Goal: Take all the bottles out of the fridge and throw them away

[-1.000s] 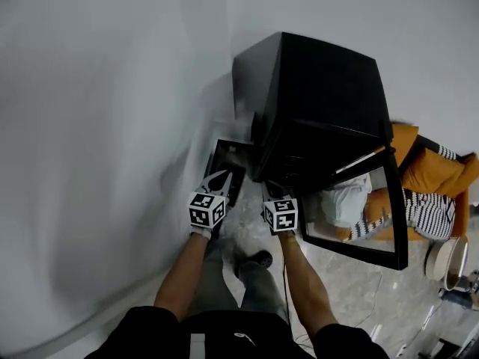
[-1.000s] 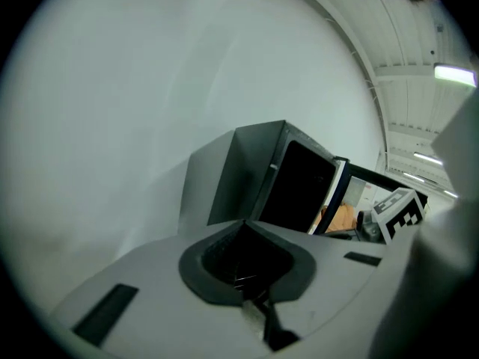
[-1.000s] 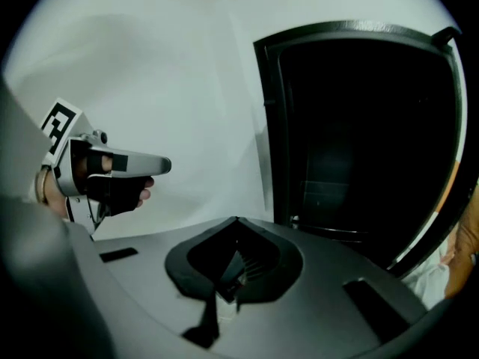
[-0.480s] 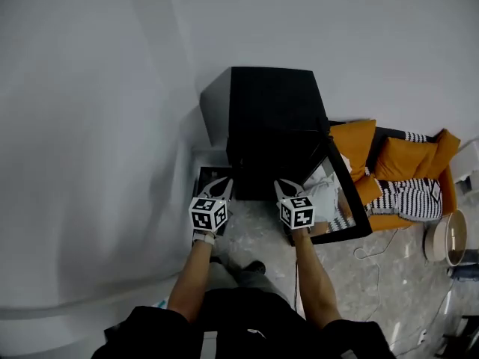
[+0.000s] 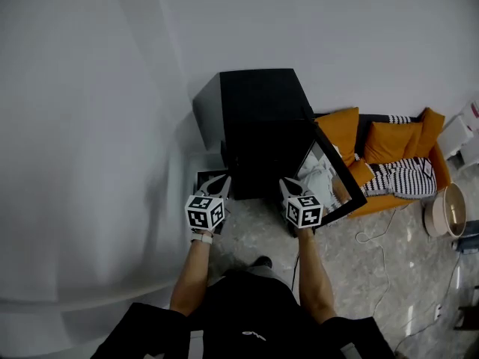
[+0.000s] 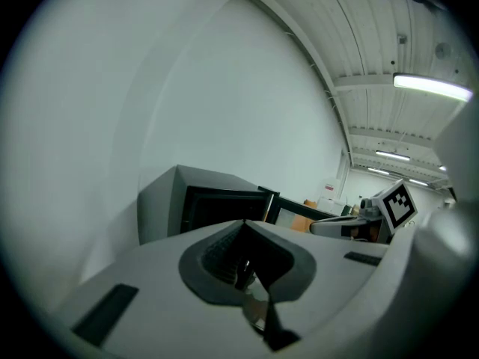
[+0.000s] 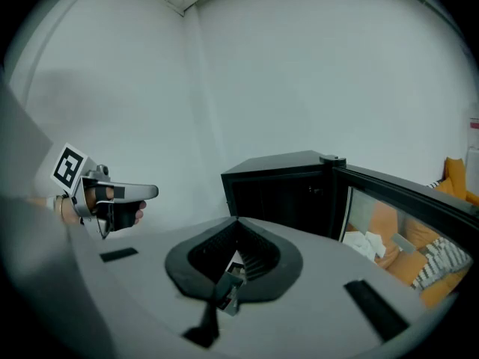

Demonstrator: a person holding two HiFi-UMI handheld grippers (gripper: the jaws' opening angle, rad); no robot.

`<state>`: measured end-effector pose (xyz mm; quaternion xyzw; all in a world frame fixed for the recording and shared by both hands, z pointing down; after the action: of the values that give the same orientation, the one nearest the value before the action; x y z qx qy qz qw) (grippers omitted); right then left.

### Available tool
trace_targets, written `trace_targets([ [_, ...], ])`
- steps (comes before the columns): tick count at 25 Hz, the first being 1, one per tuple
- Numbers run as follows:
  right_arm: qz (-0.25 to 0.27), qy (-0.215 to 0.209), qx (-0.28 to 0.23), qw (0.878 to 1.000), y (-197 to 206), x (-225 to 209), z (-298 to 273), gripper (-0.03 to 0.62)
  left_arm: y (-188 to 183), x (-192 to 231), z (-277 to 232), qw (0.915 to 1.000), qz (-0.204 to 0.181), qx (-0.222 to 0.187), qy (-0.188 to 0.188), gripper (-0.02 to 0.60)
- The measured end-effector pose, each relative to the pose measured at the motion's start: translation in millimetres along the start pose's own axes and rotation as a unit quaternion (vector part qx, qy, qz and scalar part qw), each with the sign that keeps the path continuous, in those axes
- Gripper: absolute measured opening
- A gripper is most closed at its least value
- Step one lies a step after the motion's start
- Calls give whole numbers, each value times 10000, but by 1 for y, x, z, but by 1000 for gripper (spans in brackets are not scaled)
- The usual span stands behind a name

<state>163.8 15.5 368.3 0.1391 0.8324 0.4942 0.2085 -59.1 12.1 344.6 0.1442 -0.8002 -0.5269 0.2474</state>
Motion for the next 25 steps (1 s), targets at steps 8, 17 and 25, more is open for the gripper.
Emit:
trace_targets([
  [8, 68, 59, -79, 9999, 26, 45, 37, 8, 16, -16, 45, 9997, -200, -25, 158, -2],
  [17, 175, -182, -139, 9996, 29, 51, 46, 9, 28, -19, 71, 9996, -222, -83, -160, -2],
  [25, 486, -707, -1, 9963, 23, 33, 41, 8, 29, -26, 76, 9958, -64, -314, -862, -2],
])
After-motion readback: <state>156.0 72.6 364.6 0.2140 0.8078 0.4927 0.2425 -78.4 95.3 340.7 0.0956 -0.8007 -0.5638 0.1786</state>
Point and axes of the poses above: the fingertips, and each gripper's own axes: z backward along the fingers, x to its left, y out of its underside, the point moved 5 cm from there along z, backward along the fingers, and after that the axes turned 2 degrees about x, right-handed, at the moved point
